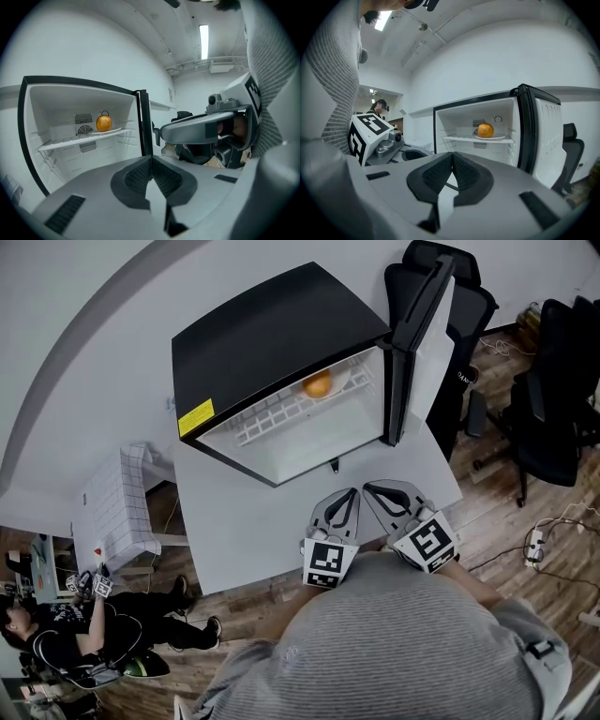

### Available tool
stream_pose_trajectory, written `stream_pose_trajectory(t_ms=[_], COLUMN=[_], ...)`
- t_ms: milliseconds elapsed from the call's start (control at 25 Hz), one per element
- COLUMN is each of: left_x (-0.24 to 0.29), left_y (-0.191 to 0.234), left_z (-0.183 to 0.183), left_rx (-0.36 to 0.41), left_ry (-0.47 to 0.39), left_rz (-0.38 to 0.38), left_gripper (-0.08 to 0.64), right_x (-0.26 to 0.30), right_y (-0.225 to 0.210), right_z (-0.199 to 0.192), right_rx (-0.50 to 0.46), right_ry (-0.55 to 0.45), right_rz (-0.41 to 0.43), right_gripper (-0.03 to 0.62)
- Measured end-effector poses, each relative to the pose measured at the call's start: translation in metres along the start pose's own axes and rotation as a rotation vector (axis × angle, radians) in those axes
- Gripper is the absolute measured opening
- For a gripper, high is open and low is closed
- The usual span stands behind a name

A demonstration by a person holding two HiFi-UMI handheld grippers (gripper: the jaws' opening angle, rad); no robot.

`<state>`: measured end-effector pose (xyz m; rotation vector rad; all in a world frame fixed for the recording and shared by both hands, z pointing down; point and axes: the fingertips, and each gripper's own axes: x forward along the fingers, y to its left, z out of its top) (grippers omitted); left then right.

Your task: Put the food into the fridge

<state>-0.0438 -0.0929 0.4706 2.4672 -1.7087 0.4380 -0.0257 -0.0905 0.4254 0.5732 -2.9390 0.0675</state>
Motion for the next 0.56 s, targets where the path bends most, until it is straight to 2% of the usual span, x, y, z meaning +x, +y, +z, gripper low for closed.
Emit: stream_pose_trajectory(t_ms=[560], left_x=[0.0000], left_y=[-0.0008], left_z=[-0.0041], left_rx=[0.002], left_ry=[0.009], left_rz=[-0.015], left_gripper=[0.011], right_x=[0.0052], right_y=[0.0042], right_z=[-0.0018], right_rx=[-0.003], right_ry=[0.010], right_rz=[0.006], right_gripper=[0.012])
